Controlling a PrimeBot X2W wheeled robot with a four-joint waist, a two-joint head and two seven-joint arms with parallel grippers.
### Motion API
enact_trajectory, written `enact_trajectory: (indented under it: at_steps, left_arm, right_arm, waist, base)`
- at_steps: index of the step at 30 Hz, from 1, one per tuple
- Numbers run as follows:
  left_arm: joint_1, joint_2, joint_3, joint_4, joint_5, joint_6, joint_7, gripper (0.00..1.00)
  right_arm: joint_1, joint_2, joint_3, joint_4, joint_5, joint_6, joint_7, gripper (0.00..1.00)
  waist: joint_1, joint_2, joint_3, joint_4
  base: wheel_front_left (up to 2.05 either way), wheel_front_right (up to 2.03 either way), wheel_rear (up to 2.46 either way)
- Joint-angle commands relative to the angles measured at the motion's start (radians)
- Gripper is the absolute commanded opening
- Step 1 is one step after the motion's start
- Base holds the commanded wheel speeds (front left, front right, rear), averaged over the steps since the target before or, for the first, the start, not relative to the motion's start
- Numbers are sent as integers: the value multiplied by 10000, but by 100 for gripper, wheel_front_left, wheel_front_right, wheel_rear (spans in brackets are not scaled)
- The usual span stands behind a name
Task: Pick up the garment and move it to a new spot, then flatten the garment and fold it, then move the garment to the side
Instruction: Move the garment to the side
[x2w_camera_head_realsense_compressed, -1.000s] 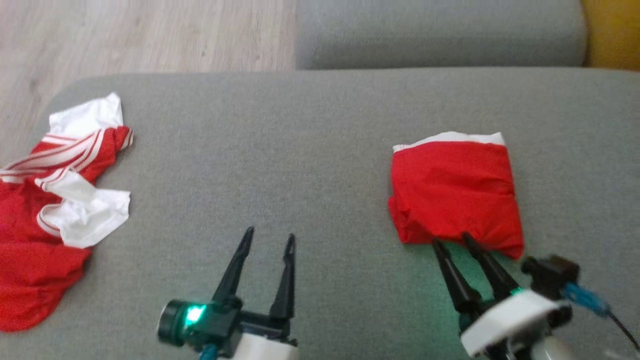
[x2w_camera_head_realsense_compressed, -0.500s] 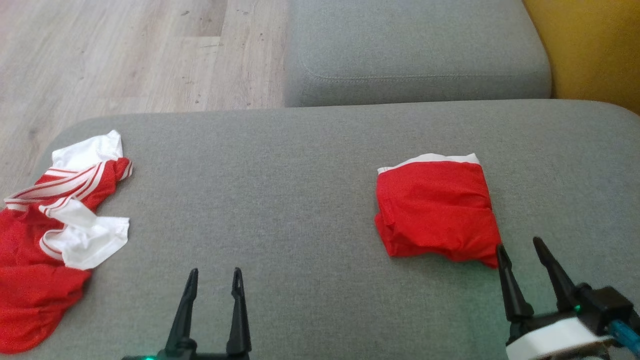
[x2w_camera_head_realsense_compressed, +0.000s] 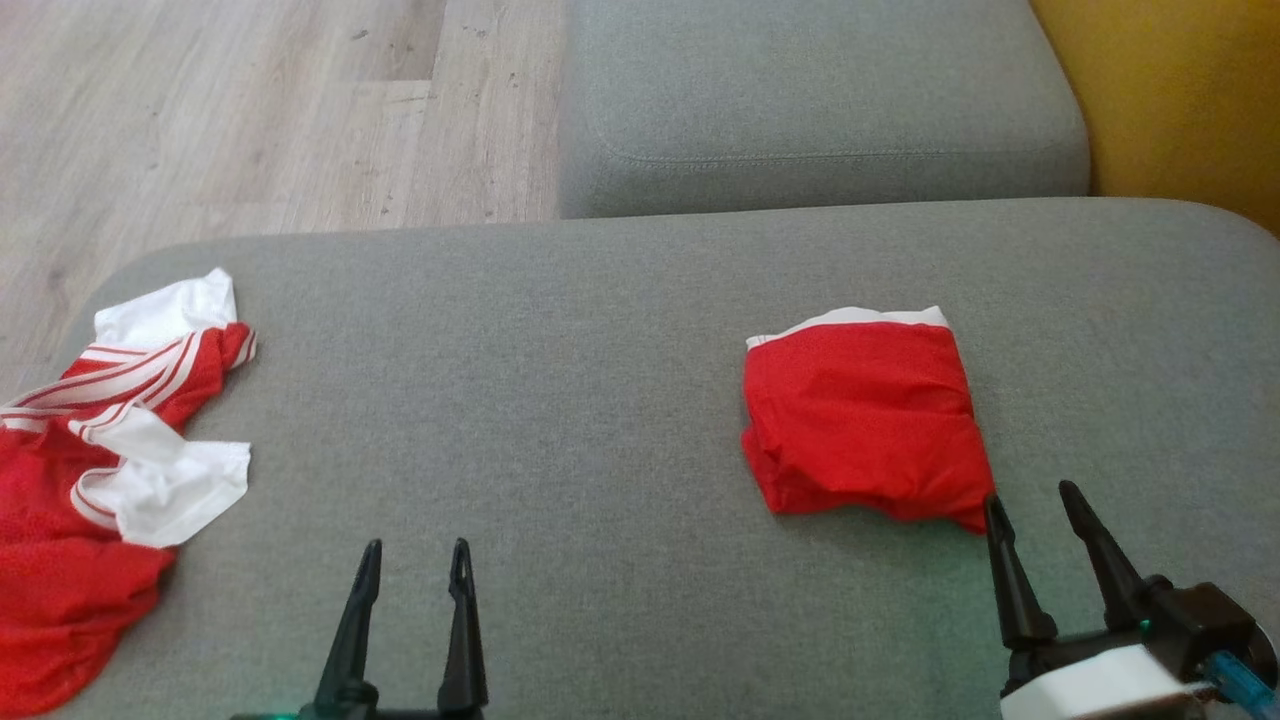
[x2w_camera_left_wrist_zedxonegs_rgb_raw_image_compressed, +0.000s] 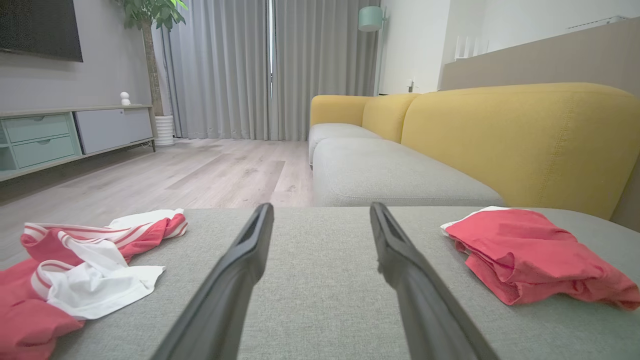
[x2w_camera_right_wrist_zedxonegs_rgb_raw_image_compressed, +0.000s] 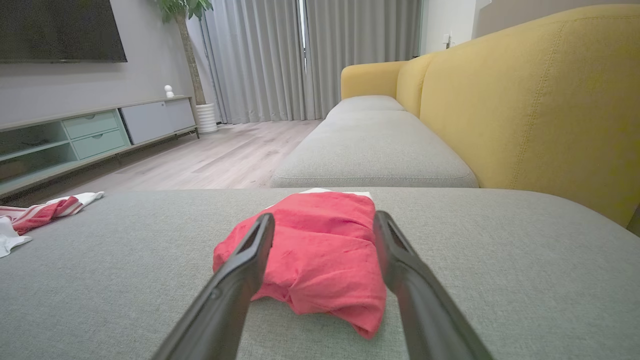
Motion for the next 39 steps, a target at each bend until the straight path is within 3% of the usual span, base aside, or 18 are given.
enact_trajectory:
  at_steps: [1, 28, 39]
  left_arm:
    - [-187, -141, 370, -262, 92, -57, -53, 100]
    - [-190, -252, 382, -172, 259, -267, -53, 100]
    - [-931, -260, 125, -358, 246, -193, -53, 100]
  right_arm:
    - [-212, -145, 125, -332, -104, -17, -109, 100]
    - [-283, -282, 366, -70, 2, -17, -110, 100]
    - [-2568, -1379, 639, 1466, 1230, -17, 233, 100]
  waist:
    - [0, 0, 3, -1]
    - [0, 0, 419, 32]
    - [0, 0, 1784, 265]
  base:
    - [0, 0, 0]
    - [0, 0, 0]
    - [0, 0, 0]
